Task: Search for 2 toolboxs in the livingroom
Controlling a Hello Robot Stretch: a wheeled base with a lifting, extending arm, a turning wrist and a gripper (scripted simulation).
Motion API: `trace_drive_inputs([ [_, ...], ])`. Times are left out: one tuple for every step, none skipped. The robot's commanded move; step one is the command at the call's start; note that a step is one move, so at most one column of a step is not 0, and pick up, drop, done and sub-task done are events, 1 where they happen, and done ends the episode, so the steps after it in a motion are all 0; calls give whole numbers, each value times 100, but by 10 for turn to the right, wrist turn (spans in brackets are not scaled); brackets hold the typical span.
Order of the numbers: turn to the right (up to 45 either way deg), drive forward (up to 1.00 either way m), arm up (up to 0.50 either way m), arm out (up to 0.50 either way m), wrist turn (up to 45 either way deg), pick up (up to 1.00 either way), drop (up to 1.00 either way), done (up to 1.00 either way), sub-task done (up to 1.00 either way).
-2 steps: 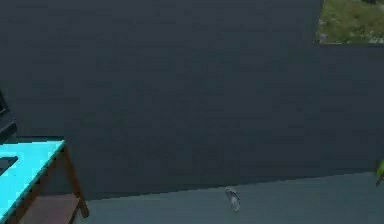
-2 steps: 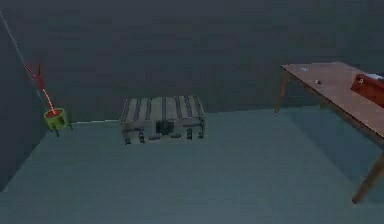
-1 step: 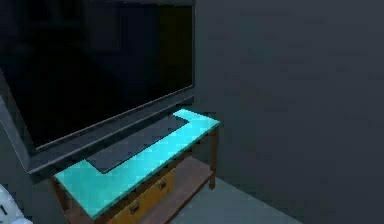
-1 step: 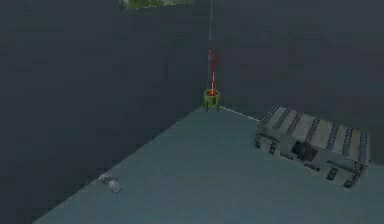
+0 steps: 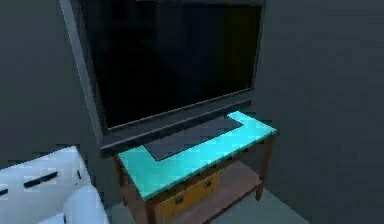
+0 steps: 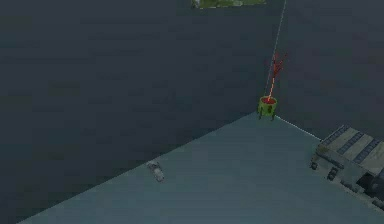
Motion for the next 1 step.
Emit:
trace_drive_inputs([
  [0,0,0,0,0,0,0,100,0],
])
